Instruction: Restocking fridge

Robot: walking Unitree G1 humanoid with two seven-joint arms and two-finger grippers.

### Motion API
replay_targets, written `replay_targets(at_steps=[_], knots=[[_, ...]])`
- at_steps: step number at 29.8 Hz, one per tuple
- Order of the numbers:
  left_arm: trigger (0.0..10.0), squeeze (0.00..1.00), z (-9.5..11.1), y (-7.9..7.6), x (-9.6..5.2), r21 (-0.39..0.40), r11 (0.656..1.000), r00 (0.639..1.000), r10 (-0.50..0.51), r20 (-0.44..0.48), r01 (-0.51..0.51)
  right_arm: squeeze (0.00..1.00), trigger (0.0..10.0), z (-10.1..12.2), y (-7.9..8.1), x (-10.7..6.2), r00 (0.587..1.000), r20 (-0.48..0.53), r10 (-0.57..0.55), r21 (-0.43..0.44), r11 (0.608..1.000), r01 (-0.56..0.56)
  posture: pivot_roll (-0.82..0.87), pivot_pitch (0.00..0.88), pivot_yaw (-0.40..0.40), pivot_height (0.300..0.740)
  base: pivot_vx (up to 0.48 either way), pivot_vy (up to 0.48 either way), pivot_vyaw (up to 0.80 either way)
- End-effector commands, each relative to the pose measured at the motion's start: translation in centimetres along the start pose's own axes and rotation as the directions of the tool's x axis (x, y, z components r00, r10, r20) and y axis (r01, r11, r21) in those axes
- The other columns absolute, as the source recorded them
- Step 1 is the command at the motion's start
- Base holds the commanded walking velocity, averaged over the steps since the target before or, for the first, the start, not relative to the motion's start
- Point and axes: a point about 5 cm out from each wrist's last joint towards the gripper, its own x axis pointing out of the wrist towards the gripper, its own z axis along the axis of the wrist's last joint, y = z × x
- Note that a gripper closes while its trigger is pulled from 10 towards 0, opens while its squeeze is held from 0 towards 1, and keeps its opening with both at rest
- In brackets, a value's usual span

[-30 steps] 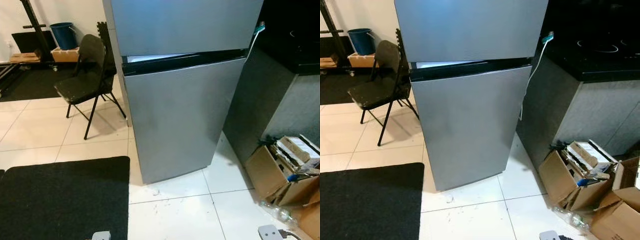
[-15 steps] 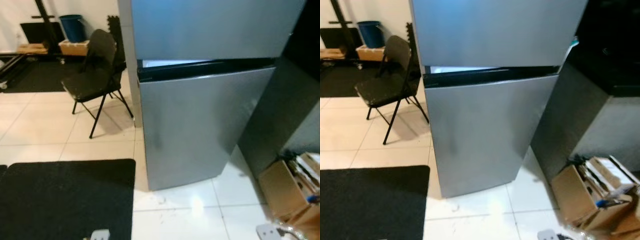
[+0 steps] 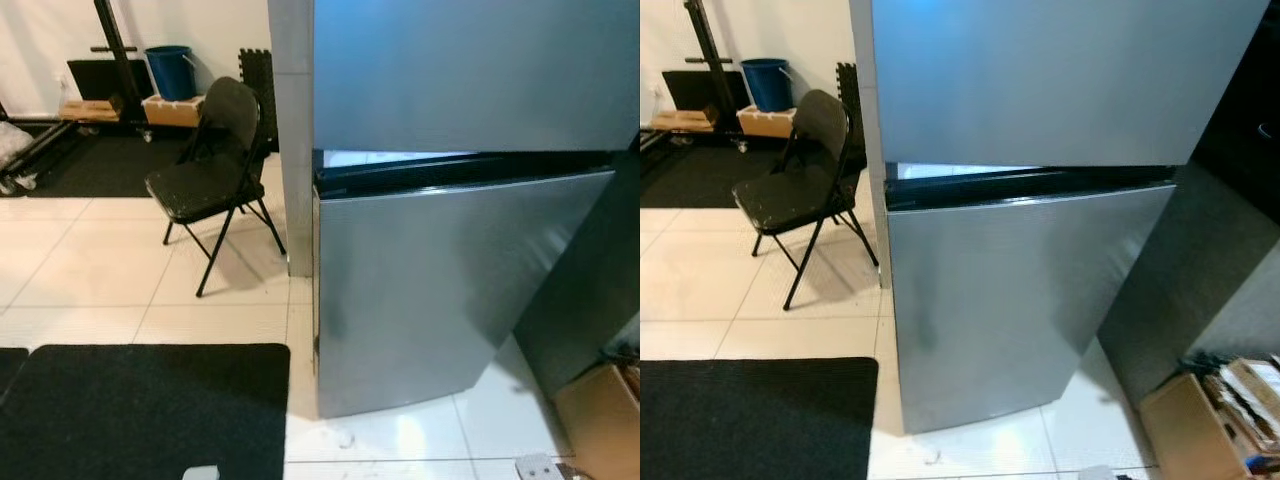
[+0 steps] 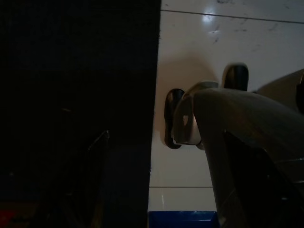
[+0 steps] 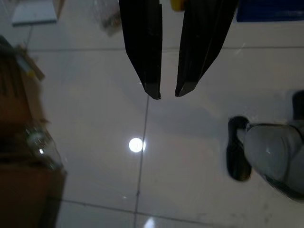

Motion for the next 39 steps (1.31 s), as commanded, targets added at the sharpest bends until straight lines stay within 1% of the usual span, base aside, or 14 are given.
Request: replay_targets(at_steps=[1,10,12,13,20,23,25,26,31,33,35,37,38,39], knots=[[10.0,0.0,-0.2,-0.1,0.0,0.015,1.0,1.0,-0.007,-0.014,0.007,0.0,10.0,1.3,-0.4,0.1,0.999,0.05,-0.017,0.027,1.0,0.015,-0.06,0.0,-0.022,0.74,0.315,0.0,0.0],[10.0,0.0,-0.2,-0.1,0.0,0.019,1.0,1.0,-0.01,-0.009,0.01,0.0,10.0,4.6,-0.7,0.2,0.986,0.165,-0.014,0.063,0.998,0.004,-0.06,0.0,-0.024,0.74,0.316,0.0,0.0],[10.0,0.0,-0.1,-0.1,0.0,0.008,1.0,1.0,-0.003,-0.003,0.003,0.0,10.0,5.9,-0.9,0.1,0.975,0.222,-0.015,0.141,0.99,-0.017,-0.06,0.0,-0.024,0.74,0.154,0.0,0.0],[10.0,0.0,-0.2,-0.1,0.0,0.001,1.0,1.0,0.004,-0.001,-0.004,0.0,10.0,6.8,-1.4,0.0,0.963,0.267,-0.028,0.246,0.968,-0.041,-0.06,0.0,-0.024,0.74,0.0,0.0,0.0],[10.0,0.0,-0.2,-0.1,0.0,0.003,1.0,1.0,0.003,-0.002,-0.003,0.0,10.0,8.8,-2.4,-0.4,0.929,0.369,-0.04,0.376,0.92,-0.109,-0.06,0.0,-0.03,0.74,0.0,0.0,0.0],[10.0,0.0,-0.2,-0.2,0.0,0.002,1.0,1.0,0.002,-0.002,-0.002,0.0,10.0,9.1,-2.5,-0.5,0.923,0.383,-0.041,0.388,0.914,-0.121,-0.06,0.0,-0.03,0.74,0.0,0.0,0.0],[10.0,0.0,-0.2,-0.2,0.0,0.003,1.0,1.0,-0.001,-0.003,0.001,0.0,10.0,10.2,-2.8,-0.7,0.898,0.439,-0.027,0.42,0.89,-0.179,-0.06,0.0,-0.032,0.74,0.0,0.0,0.0],[10.0,0.0,-0.2,-0.2,0.0,0.003,1.0,1.0,-0.001,-0.003,0.001,0.0,10.0,10.2,-2.8,-0.7,0.898,0.439,-0.027,0.42,0.89,-0.179,-0.06,0.0,-0.032,0.74,0.0,0.0,0.0],[10.0,0.0,-0.3,-0.5,0.1,0.011,1.0,1.0,-0.007,-0.004,0.007,0.0,10.0,12.4,-2.9,-1.2,0.839,0.543,0.028,0.4,0.87,-0.287,-0.06,0.0,-0.034,0.74,0.0,0.0,0.0],[10.0,0.0,-0.2,-0.6,0.1,0.014,1.0,1.0,-0.011,-0.002,0.011,0.0,10.0,14.2,-2.7,-1.7,0.786,0.614,0.074,0.36,0.86,-0.362,-0.07,0.0,-0.033,0.74,0.0,0.0,0.0],[10.0,0.0,-0.2,-0.6,0.1,0.014,1.0,1.0,-0.011,-0.002,0.011,0.0,10.0,14.2,-2.7,-1.7,0.786,0.614,0.074,0.36,0.86,-0.362,-0.07,0.0,-0.033,0.74,0.0,0.0,0.0],[10.0,0.0,-0.2,-0.7,0.2,0.017,1.0,1.0,-0.016,-0.001,0.016,0.0,10.0,16.6,-2.4,-2.4,0.711,0.691,0.134,0.286,0.852,-0.439,-0.07,0.0,-0.035,0.74,0.0,0.0,0.0],[10.0,0.0,-0.2,-0.7,0.2,0.017,1.0,1.0,-0.016,-0.001,0.016,0.0,10.0,16.6,-2.4,-2.4,0.711,0.691,0.134,0.286,0.852,-0.439,-0.07,0.0,-0.035,0.74,0.0,0.0,0.0],[10.0,0.0,-0.1,-0.8,0.2,0.017,1.0,1.0,-0.018,0.0,0.018,0.0,10.0,17.8,-2.3,-2.9,0.672,0.722,0.163,0.248,0.847,-0.471,-0.07,0.0,-0.035,0.74,0.0,0.0,0.0]])
